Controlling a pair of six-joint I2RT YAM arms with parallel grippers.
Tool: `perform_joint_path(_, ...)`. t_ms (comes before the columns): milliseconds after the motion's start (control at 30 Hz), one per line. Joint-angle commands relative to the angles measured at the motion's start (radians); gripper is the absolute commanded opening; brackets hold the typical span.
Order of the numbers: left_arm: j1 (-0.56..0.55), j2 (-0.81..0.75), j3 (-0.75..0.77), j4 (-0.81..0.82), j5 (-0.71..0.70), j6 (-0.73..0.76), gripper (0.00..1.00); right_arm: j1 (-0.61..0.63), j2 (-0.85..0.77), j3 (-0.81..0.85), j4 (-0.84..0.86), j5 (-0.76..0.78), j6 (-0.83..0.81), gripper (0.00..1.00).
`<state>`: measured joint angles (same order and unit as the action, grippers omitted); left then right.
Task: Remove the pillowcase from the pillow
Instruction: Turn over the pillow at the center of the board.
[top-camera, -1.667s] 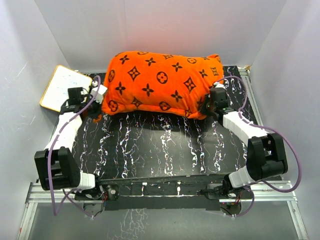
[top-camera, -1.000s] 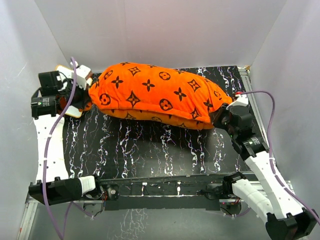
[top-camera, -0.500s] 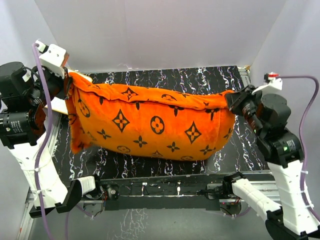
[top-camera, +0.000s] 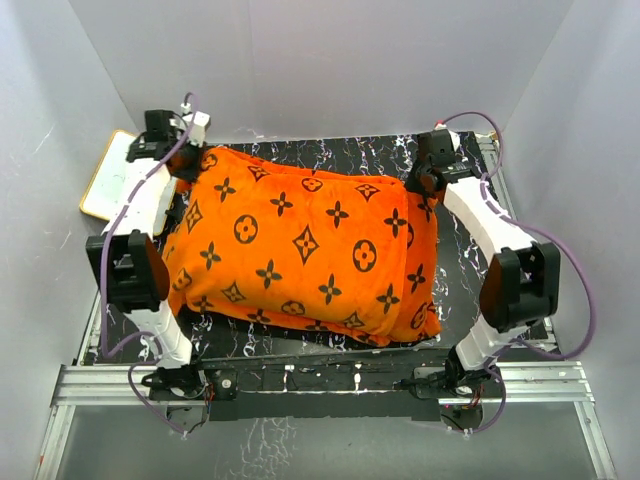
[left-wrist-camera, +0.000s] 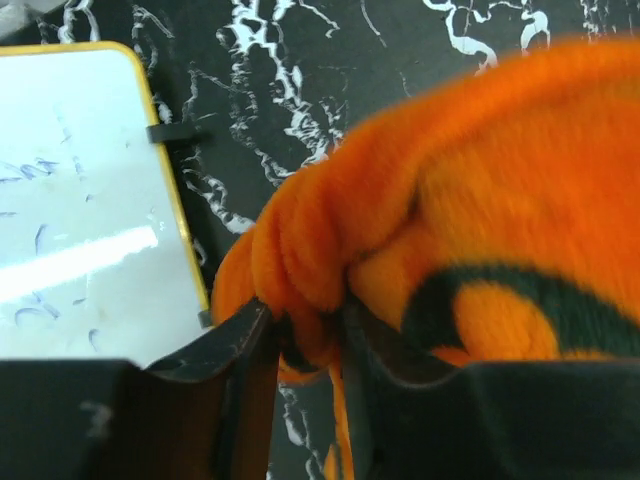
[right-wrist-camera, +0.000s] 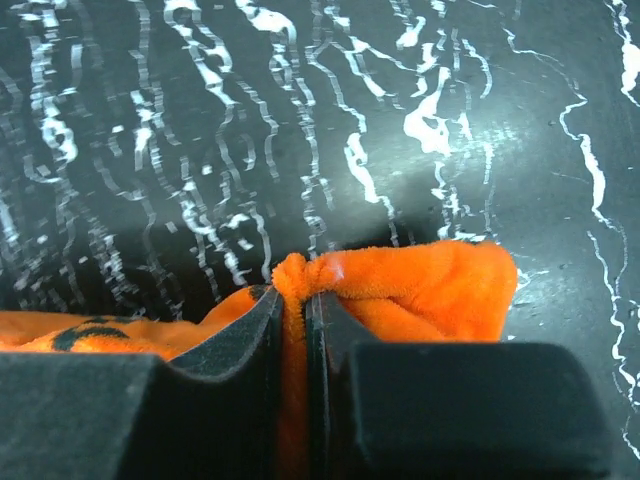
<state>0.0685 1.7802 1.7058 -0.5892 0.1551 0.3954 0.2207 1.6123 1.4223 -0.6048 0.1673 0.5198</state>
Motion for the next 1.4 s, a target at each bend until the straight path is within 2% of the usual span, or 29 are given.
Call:
perform_joint_path(0, -0.060, -0.074, 0.095, 0.076, -0.029, 0.019, 0.44, -0.035, 0.044, 0.148, 0.049, -0.054, 0.010, 0.23)
perform_joint_path(33, -0.060, -0.090, 0.108, 0.064, 0.003, 0.010, 0.53, -0.036, 0.053, 0.180, 0.037, -0.052, -0.007, 0.31)
perform_joint_path(100, -0.063, -0.134, 0.118, 0.040, 0.087, 0.008, 0.62, -0.035, 0.050, 0.226, 0.030, -0.029, -0.030, 0.51)
perform_joint_path(133, -0.068, -0.160, 0.117, 0.031, 0.117, 0.008, 0.64, -0.036, 0.044, 0.242, 0.031, -0.022, -0.042, 0.57)
perform_joint_path(300, -0.112, -0.274, 0.097, -0.042, 0.238, 0.015, 0.70, -0.035, 0.019, 0.316, -0.006, -0.017, -0.059, 0.76)
perform_joint_path(433, -0.162, -0.339, 0.060, -0.088, 0.318, 0.035, 0.72, -0.035, -0.083, 0.263, -0.035, 0.001, -0.040, 0.83)
perform_joint_path(533, -0.217, -0.366, -0.002, -0.120, 0.337, 0.061, 0.84, -0.037, -0.225, 0.102, -0.015, -0.029, -0.024, 0.83)
perform_joint_path(700, -0.334, -0.396, -0.201, -0.111, 0.290, 0.116, 0.87, -0.036, -0.472, -0.150, -0.051, -0.038, 0.004, 0.80)
perform_joint_path(767, -0.360, -0.407, -0.278, -0.079, 0.250, 0.134, 0.85, -0.036, -0.545, -0.237, -0.081, -0.048, 0.013, 0.78)
perform_joint_path(833, -0.367, -0.403, -0.339, -0.054, 0.201, 0.144, 0.80, -0.035, -0.610, -0.311, -0.103, -0.059, 0.031, 0.76)
perform_joint_path(1000, -0.366, -0.365, -0.428, -0.026, -0.017, 0.151, 0.51, -0.035, -0.722, -0.436, -0.134, -0.109, 0.034, 0.74)
perform_joint_path(1133, -0.366, -0.406, -0.523, 0.000, -0.039, 0.146, 0.34, -0.035, -0.751, -0.485, -0.099, -0.212, 0.025, 0.75)
perform_joint_path(1267, -0.366, -0.446, -0.583, -0.019, -0.021, 0.124, 0.32, -0.032, -0.741, -0.544, -0.009, -0.358, 0.031, 0.78)
perform_joint_path(1367, -0.367, -0.470, -0.623, -0.038, -0.011, 0.130, 0.35, -0.019, -0.708, -0.558, 0.067, -0.430, 0.045, 0.81)
